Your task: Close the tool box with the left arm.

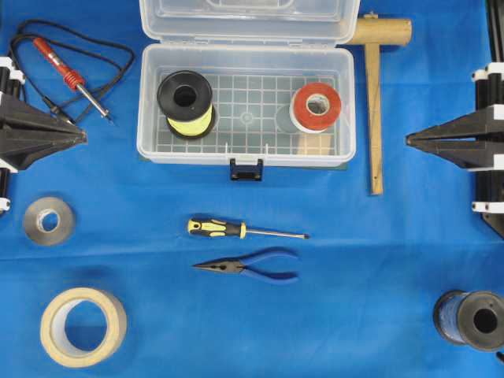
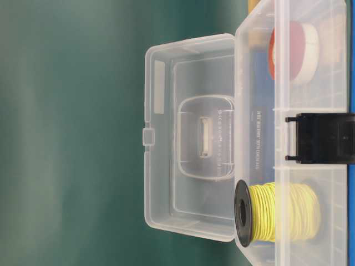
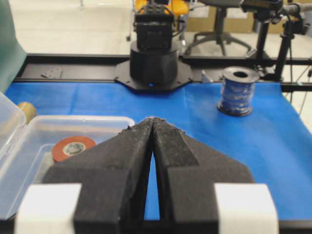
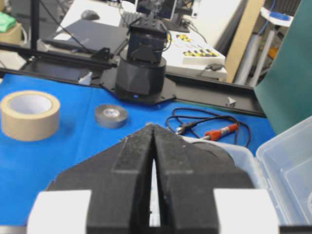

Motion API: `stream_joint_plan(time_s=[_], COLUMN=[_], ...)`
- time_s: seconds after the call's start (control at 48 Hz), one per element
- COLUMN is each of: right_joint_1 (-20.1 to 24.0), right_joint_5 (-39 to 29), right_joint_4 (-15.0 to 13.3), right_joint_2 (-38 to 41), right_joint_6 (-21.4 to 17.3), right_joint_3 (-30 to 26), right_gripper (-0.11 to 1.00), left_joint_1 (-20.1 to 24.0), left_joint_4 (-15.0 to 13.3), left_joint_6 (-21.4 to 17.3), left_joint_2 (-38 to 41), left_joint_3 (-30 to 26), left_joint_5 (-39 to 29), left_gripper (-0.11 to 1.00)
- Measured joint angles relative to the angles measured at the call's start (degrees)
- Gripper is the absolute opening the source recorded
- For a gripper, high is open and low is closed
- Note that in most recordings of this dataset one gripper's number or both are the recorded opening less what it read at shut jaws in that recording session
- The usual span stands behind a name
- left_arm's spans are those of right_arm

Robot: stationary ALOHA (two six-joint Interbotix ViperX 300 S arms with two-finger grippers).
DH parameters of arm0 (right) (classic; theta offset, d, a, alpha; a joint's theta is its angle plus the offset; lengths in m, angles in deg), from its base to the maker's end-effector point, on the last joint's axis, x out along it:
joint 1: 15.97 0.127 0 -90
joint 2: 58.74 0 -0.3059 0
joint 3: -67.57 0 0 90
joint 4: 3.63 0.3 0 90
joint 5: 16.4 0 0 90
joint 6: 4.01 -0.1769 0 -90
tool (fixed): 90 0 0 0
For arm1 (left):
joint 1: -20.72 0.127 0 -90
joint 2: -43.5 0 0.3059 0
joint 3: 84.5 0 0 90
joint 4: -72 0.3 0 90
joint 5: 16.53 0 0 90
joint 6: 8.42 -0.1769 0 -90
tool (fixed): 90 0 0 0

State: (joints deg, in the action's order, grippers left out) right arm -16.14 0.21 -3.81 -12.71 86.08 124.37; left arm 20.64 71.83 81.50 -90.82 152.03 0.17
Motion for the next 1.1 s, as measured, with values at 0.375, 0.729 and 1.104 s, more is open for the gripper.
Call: stream_joint_plan(time_s=[0.375,0.729,1.104], right_joint_1=[-0.4,-0.5,-0.5], right_joint_5=[-2.6,-3.9,-4.5], right_joint_4=[0.0,0.0,0.0], right_joint_2=[2.6,3.6,5.1], right_joint_6=[0.4,0.3,0.3], right_joint_3=[-3.1,-3.1,-3.1], right_gripper=[0.00,0.00,0.00], left_joint_1=[1.1,12.8,25.8], left_joint_4=[-1.9,-1.8,-1.6], left_joint_6=[-0.7,-4.7,-14.3], left_joint_2=[6.4,14.6,21.7], left_joint_3=[-2.6,-13.4,-26.3], left_joint_5=[-1.1,-11.0,-25.0], left_gripper=[0.00,0.24,0.88])
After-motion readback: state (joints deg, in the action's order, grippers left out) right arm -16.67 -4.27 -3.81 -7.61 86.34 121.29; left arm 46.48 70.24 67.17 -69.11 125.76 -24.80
